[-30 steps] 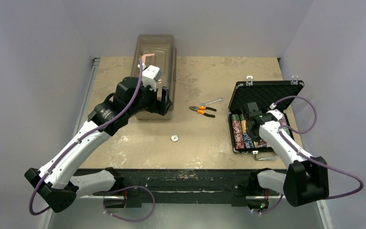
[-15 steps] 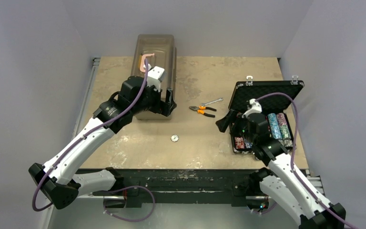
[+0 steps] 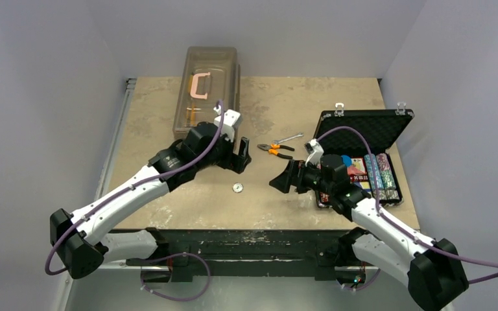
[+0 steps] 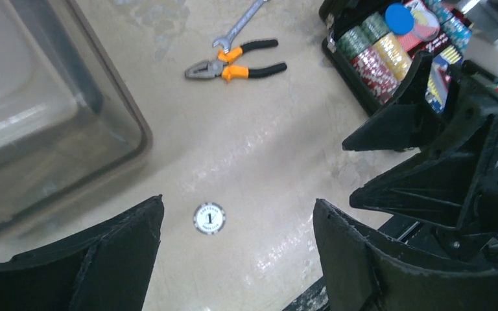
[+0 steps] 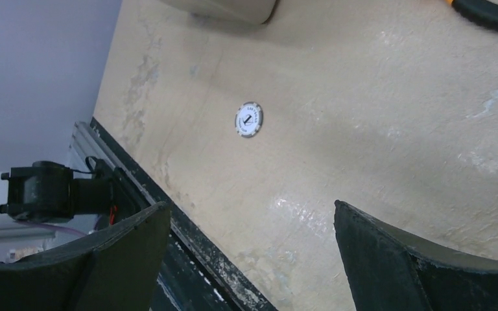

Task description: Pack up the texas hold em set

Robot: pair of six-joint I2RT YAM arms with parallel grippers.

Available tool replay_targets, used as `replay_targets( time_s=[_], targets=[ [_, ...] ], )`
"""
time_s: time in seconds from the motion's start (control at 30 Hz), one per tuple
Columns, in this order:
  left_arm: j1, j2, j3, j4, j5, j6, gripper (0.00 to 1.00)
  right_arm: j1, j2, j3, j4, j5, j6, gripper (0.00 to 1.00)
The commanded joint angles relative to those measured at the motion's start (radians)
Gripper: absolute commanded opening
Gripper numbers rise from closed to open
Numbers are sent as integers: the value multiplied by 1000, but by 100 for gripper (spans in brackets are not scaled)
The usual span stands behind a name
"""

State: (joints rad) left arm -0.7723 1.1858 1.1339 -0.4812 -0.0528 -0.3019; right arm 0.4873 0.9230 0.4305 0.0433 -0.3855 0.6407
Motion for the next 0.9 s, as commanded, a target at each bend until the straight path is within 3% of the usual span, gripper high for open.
replay_targets(
  time_s=[0.0,0.1,0.2,0.43,0.67,0.87],
  targets=[
    [-38,-63,-186,166,-126,-236,80,25,-18,-52,72,-9,-14,95],
    [-118,-95,-345,259,-239,-448,76,27,-18,-71,50,24,-19,94],
    [-202,-64,-414,244,-367,-633,72,27,-3,-43,-18,74,-53,94],
    [-259,154,-274,-138,-569,-918,77,27,14,9,-87,107,-123,93],
    [-222,209,-277,-111,-581,-953,88,26,-19,-22,-90,116,-120,93],
    [-194,331,-193,-78,-559,-874,82,27,-13,-21,-110,122,-129,93]
  ],
)
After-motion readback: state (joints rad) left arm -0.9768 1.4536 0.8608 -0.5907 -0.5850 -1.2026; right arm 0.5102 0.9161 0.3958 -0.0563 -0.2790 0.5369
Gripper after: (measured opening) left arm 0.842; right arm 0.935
